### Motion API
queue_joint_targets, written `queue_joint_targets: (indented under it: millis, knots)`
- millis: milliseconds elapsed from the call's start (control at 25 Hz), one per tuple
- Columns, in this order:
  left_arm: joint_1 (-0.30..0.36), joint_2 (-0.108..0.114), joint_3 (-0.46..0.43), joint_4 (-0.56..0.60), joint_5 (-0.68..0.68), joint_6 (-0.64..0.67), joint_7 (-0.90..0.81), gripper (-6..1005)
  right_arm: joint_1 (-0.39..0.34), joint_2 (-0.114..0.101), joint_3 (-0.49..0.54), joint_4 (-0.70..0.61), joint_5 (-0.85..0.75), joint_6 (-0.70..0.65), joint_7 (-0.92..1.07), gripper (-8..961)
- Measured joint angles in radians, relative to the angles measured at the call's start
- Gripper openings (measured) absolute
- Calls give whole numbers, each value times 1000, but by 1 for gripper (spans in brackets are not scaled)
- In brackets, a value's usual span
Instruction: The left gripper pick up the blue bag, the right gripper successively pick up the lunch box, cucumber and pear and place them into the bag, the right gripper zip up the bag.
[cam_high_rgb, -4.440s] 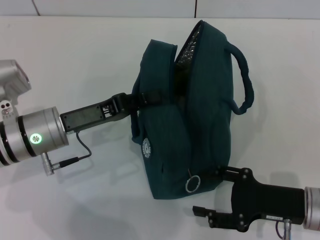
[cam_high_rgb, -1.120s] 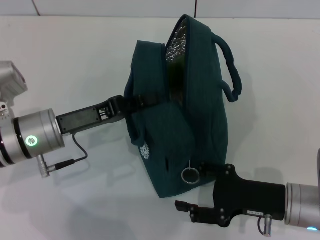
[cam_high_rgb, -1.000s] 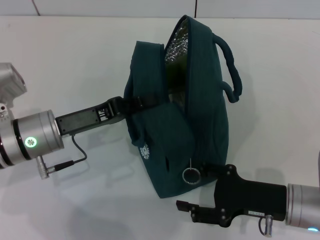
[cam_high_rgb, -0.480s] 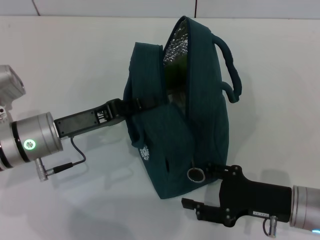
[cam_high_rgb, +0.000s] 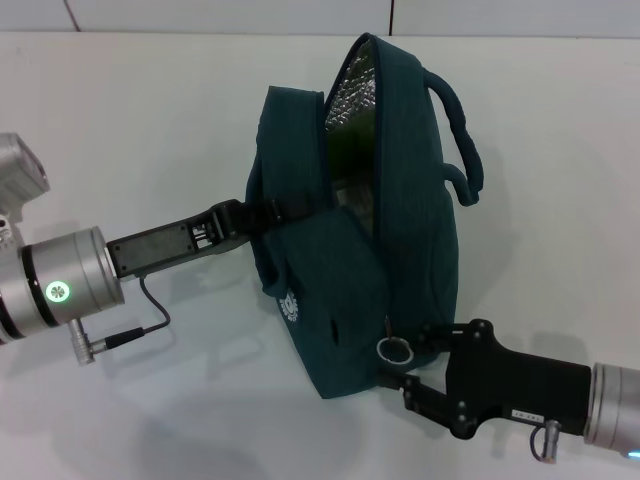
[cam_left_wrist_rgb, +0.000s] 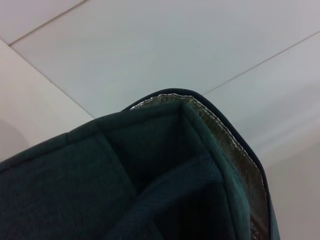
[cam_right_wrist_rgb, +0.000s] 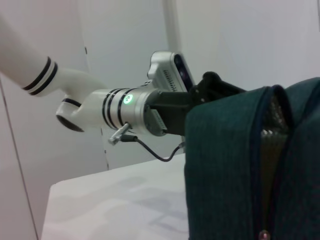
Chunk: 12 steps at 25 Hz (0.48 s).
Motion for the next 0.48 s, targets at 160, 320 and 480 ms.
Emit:
queue_joint_targets:
  millis: [160,320,480]
  knots:
    - [0,0,0,1,0,0,0,68,0,-1,0,7,5,0,0,342]
    - [0,0,0,1,-1,0,0,68,0,-1,0,8,5,0,0,340]
    - [0,0,0,1,-2,0,0,67,0,-1,0,9,5,0,0,337]
